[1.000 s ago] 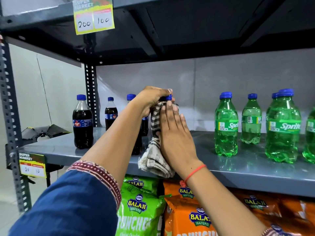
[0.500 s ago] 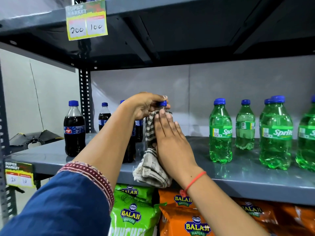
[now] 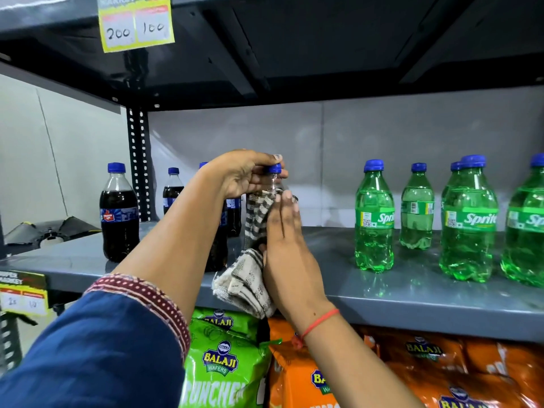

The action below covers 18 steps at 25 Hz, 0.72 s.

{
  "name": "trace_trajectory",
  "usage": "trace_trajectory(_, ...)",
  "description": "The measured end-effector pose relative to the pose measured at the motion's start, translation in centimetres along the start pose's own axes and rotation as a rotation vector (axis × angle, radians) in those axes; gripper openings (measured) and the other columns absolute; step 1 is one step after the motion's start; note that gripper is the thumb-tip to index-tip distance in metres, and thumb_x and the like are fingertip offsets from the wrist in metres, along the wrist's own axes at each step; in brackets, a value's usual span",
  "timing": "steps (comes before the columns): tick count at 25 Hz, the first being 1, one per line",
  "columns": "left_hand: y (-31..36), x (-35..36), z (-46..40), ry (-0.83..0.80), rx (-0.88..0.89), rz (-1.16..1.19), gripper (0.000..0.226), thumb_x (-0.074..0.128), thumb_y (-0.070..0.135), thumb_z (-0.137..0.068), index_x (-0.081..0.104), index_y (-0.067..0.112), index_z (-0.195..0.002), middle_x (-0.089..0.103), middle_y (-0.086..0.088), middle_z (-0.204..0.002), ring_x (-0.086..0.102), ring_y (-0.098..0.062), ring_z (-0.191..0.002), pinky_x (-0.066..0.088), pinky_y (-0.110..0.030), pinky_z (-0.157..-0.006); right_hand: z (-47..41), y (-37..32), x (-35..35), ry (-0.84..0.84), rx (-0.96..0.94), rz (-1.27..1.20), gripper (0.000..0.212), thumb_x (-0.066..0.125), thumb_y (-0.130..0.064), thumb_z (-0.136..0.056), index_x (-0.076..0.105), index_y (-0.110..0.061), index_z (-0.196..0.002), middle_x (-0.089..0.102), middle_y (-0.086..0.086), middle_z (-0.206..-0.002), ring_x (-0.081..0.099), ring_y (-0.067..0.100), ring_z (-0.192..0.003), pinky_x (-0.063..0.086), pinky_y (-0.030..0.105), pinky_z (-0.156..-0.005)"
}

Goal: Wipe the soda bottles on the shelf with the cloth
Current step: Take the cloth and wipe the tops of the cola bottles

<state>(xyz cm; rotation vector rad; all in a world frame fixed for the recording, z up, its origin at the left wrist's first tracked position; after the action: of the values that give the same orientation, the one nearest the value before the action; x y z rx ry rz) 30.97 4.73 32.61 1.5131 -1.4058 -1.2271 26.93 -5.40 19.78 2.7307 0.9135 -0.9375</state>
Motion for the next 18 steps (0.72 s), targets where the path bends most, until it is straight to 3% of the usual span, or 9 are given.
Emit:
trace_trajectory(2,-0.1,-0.2,0.2,0.006,0.008,0.015,0.016,0.059,0.020,-0.083,0.063,0.006,-0.089,0.075,-0.001,-0.067,0.070,-0.013,-0.065,0.057,-0.022,-0.066,0.6,-0.2,-0.2,0.006,0.115,-0.091,0.069,0.034,0.013,-0.083,0.001,-0.003,-0.142,-0.006,0.016,-0.154,0.030,0.035,-0.134,0.049,0.034,-0.088)
trace_trajectory(4,0.0,-0.2,0.5,0.008,0.010,0.011,0.017,0.058,0.020,-0.083,0.063,0.005,-0.090,0.075,-0.001,-0.067,0.070,-0.012,-0.063,0.056,-0.020,-0.060,1.0,-0.3,-0.7,0.002,0.185,-0.132,0.069,0.036,0.013,-0.080,0.011,-0.006,-0.141,0.001,0.013,-0.155,0.048,0.036,-0.122,0.052,0.036,-0.072)
trace_trajectory(9,0.1,0.0,0.7,0.034,0.019,0.044,0.018,0.058,0.019,-0.083,0.061,0.005,-0.095,0.074,-0.002,-0.068,0.069,-0.014,-0.067,0.057,-0.022,-0.063,2.3,0.9,-2.2,-0.029,0.232,-0.149,0.068,0.041,0.011,-0.078,0.019,-0.009,-0.140,0.016,0.010,-0.154,0.051,0.033,-0.118,0.049,0.037,-0.076)
trace_trajectory(13,0.9,0.6,1.4,0.127,0.034,-0.083,0.009,0.059,0.016,-0.083,0.061,0.008,-0.086,0.068,-0.007,-0.078,0.063,-0.016,-0.070,0.055,-0.019,-0.058,4.2,2.4,-4.9,0.070,0.210,-0.059,0.062,0.049,0.007,-0.084,0.025,-0.010,-0.138,0.031,0.009,-0.149,0.057,0.030,-0.112,0.052,0.036,-0.079)
trace_trajectory(16,2.5,2.0,1.6,0.449,0.377,-0.488,0.021,0.057,0.026,-0.082,0.060,0.014,-0.066,0.057,-0.006,-0.079,0.050,-0.014,-0.068,0.044,-0.019,-0.061,5.6,4.3,-7.5,0.153,0.230,-0.020,0.062,0.053,0.010,-0.081,0.033,-0.010,-0.136,0.033,0.009,-0.147,0.060,0.029,-0.110,0.054,0.037,-0.079)
trace_trajectory(18,3.7,5.0,2.2,0.519,0.656,-0.505,0.036,0.056,0.033,-0.080,0.052,0.015,-0.050,0.060,-0.001,-0.074,0.050,-0.007,-0.062,0.045,-0.015,-0.060,6.2,5.7,-8.9,0.184,0.271,0.012,0.062,0.056,0.011,-0.079,0.036,-0.008,-0.135,0.034,0.009,-0.146,0.061,0.029,-0.108,0.054,0.038,-0.079)
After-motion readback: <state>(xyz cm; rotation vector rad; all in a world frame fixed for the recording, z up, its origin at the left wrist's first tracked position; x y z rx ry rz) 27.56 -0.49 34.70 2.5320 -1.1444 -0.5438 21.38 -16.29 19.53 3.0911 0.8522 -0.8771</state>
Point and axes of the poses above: each hand's wrist, its own z-axis away from the middle knuckle, its own x-axis out of the palm, y = z × x, the point moved 1 cm from there along -z, towards the middle knuckle
